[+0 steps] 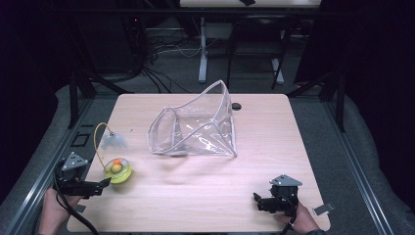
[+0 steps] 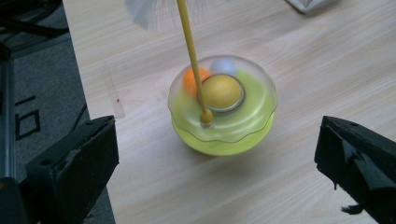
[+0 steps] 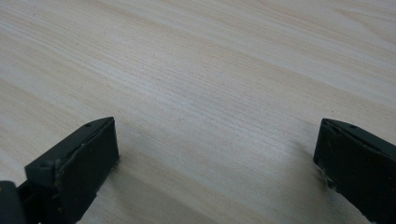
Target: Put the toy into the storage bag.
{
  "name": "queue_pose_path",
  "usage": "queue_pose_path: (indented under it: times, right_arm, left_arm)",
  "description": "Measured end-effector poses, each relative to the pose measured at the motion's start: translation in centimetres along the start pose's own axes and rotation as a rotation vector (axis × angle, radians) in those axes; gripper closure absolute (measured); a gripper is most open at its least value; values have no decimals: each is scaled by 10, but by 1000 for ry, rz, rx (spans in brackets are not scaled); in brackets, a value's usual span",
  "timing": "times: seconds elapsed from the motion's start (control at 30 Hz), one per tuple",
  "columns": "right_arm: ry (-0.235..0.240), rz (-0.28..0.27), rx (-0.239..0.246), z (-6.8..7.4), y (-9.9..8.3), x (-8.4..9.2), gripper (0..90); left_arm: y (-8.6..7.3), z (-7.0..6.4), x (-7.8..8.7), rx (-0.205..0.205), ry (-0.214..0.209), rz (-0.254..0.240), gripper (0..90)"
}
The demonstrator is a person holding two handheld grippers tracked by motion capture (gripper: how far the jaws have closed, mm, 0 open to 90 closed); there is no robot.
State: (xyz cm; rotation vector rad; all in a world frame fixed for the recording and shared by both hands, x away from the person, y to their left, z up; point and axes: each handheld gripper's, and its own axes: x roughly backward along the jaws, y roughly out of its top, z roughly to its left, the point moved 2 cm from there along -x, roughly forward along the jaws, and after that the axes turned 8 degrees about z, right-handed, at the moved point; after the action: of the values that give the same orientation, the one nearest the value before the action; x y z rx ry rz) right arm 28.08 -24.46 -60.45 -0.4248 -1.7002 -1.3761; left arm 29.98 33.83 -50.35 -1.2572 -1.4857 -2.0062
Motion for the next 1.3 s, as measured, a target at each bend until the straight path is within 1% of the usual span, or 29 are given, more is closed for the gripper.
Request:
queue_pose_path:
  times: [0.13, 0.23, 0.3, 0.33, 0.4, 0.43, 0.5, 0.57, 0.67, 0.73, 0.83, 0.93, 0.97, 1.13, 1.17, 1.2, 1.23, 1.3]
  right_arm:
    - [0, 0, 0, 0, 0, 0, 0]
    - [0, 0, 0, 0, 0, 0, 0]
    - [-1, 0, -1, 0, 0, 0, 0]
    - [1, 1, -1, 0, 0, 0, 0]
    - [-1, 0, 0, 0, 0, 0, 0]
    - [0, 0, 0, 0, 0, 0, 0]
    - [0, 0, 0, 0, 0, 0, 0]
    - [-1, 1, 0, 0, 0, 0, 0]
    - [0, 0, 0, 0, 0, 0, 0]
    - [0, 1, 0, 0, 0, 0, 0]
    - [0, 0, 0, 0, 0, 0, 0]
    - [0, 0, -1, 0, 0, 0, 0]
    - [0, 1, -1, 0, 0, 0, 0]
    - [0, 0, 0, 0, 0, 0, 0]
    - [0, 0, 0, 0, 0, 0, 0]
    - [0, 0, 0, 0, 0, 0, 0]
    - [0, 1, 0, 0, 0, 0, 0]
    - [0, 1, -1, 0, 0, 0, 0]
  left_arm:
    - [6, -1, 4, -25, -8, -18, 0]
    - [12, -2, 4, -39, 8, -24, 0]
    - [15, -1, 5, -41, 7, -33, 0]
    - [18, 0, 6, -37, 9, -38, 0]
    - [22, 1, 8, -19, 3, -72, 0]
    - [25, 2, 9, -11, -1, -82, 0]
    - [28, 2, 9, -10, -1, -90, 0]
    - [31, 3, 9, 0, -9, -101, 0]
    - [36, 3, 9, 7, -11, -107, 2]
    - [38, 4, 8, 24, -16, -108, 3]
    - [43, 5, 8, 36, -14, -100, 11]
    - [48, 5, 11, 48, -16, -114, 89]
    - [49, 5, 12, 43, -13, -117, 116]
    - [52, 6, 14, 34, -20, -93, 262]
    - [52, 6, 13, 34, -25, -93, 327]
    - [51, 5, 13, 29, -31, -91, 327]
    - [52, 5, 13, 22, -29, -86, 369]
    - [52, 5, 14, 16, -35, -84, 415]
